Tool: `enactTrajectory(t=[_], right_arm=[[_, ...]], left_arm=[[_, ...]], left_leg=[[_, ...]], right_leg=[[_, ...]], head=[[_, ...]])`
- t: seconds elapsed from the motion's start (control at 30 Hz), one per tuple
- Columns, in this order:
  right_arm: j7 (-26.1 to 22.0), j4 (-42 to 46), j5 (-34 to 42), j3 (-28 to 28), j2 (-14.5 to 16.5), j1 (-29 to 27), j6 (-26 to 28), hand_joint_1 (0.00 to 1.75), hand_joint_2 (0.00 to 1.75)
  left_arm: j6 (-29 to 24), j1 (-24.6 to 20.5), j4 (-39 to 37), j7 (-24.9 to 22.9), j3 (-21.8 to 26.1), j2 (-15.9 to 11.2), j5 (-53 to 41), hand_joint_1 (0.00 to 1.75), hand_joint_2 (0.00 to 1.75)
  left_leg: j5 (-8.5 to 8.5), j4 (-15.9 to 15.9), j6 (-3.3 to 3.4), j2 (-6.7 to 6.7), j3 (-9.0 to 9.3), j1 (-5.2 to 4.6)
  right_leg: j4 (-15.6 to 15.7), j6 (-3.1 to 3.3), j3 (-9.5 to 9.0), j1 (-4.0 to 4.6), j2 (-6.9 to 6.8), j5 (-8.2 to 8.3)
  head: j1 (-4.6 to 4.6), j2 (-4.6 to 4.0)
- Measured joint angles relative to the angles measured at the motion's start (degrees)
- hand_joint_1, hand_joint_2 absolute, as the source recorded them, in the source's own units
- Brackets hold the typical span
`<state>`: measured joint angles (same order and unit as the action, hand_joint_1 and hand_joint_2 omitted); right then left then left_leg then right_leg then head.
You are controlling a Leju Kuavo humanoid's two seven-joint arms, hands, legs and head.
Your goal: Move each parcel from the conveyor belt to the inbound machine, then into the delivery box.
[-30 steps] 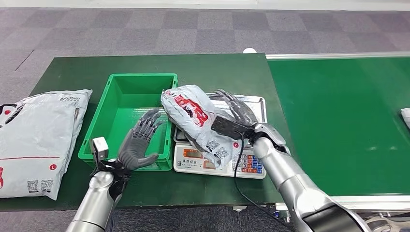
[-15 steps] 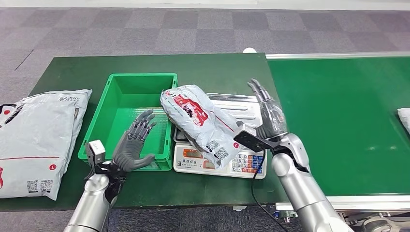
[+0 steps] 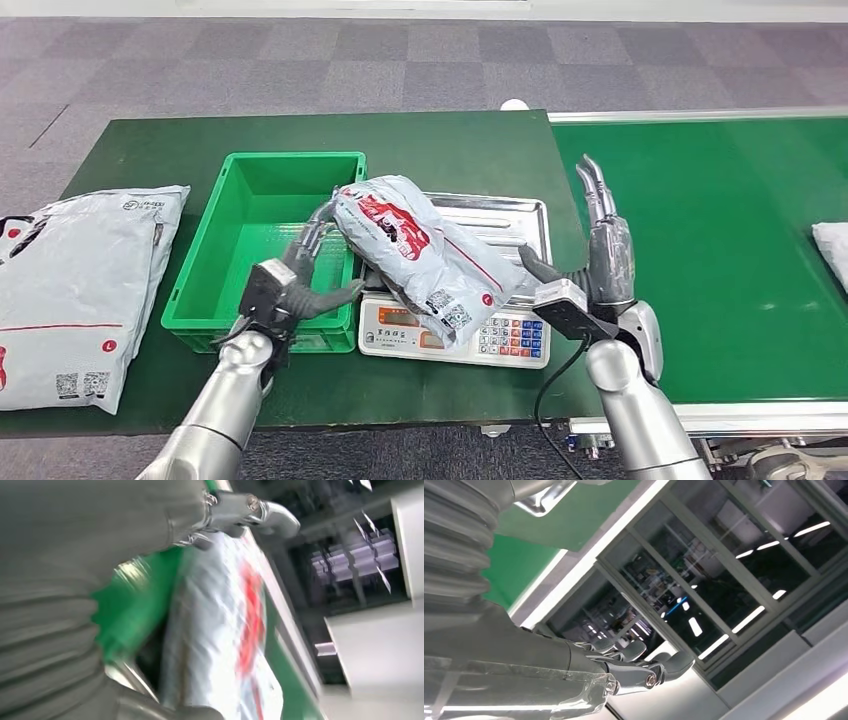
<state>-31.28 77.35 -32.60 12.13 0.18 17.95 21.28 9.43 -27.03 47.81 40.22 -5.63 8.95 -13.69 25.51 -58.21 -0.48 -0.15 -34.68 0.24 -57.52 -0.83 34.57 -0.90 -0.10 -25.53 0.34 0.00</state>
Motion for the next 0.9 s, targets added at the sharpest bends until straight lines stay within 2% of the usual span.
enactTrajectory(t=[0.07,0.17,0.23,0.37,0.47,0.57,0.9], right_arm=[[0.0,0.4,0.2,0.0,0.3,-0.1,-0.2,0.00,1.75],[-0.1,0.9,1.0,-0.1,0.5,-0.1,-0.8,0.00,1.75],[-0.1,1.2,1.4,-0.2,0.8,-0.1,-1.5,0.00,1.75],[0.1,2.0,1.0,-0.2,1.6,-0.3,-1.8,0.00,1.75],[0.3,3.3,0.9,-0.5,1.9,-0.8,-1.9,0.00,1.75],[0.4,4.4,0.9,-0.6,2.0,-1.1,-2.3,0.00,1.75],[0.4,5.5,0.9,-0.7,2.1,-1.3,-2.5,0.00,1.75]], left_arm=[[-1.6,-0.9,-0.9,0.0,-0.9,0.9,-1.7,0.00,1.75],[-8.6,-2.5,-2.3,-0.8,-3.9,1.9,-9.9,0.00,1.75],[-12.8,-3.9,-3.6,-2.8,-7.4,2.9,-16.9,0.00,1.75],[-17.1,-6.3,-6.8,-8.3,-14.9,5.3,-28.6,0.00,1.75],[-18.0,-7.6,-9.4,-10.4,-19.6,6.7,-33.8,0.00,1.75],[-17.9,-8.4,-11.2,-10.8,-22.6,7.8,-35.3,0.00,1.75],[-17.9,-9.6,-13.9,-10.8,-25.5,8.7,-35.6,0.00,1.75]], left_leg=[[0.00,0.0,0.00,0.04,0.01,-0.01],[0.00,0.0,0.00,-0.02,-0.01,-0.02],[0.00,0.0,0.01,-0.10,-0.05,-0.02],[0.03,0.0,0.03,-0.07,-0.05,-0.04],[0.04,0.0,0.04,-0.06,-0.06,-0.06],[0.05,0.0,0.05,-0.02,-0.05,-0.06],[0.04,0.0,0.04,0.00,-0.04,-0.05]], right_leg=[[0.0,0.00,0.02,-0.01,0.05,0.01],[0.0,0.00,0.04,-0.01,0.01,0.00],[0.0,-0.01,0.03,-0.01,-0.08,-0.01],[0.0,-0.01,0.04,-0.04,-0.03,-0.01],[0.0,-0.02,0.04,-0.06,-0.02,-0.01],[0.0,-0.02,0.05,-0.06,0.03,-0.01],[0.0,-0.01,0.05,-0.05,0.06,-0.01]], head=[[0.01,0.00],[-0.01,0.00],[0.00,0.00],[0.00,0.00],[0.01,0.00],[0.01,0.00],[0.00,0.00]])
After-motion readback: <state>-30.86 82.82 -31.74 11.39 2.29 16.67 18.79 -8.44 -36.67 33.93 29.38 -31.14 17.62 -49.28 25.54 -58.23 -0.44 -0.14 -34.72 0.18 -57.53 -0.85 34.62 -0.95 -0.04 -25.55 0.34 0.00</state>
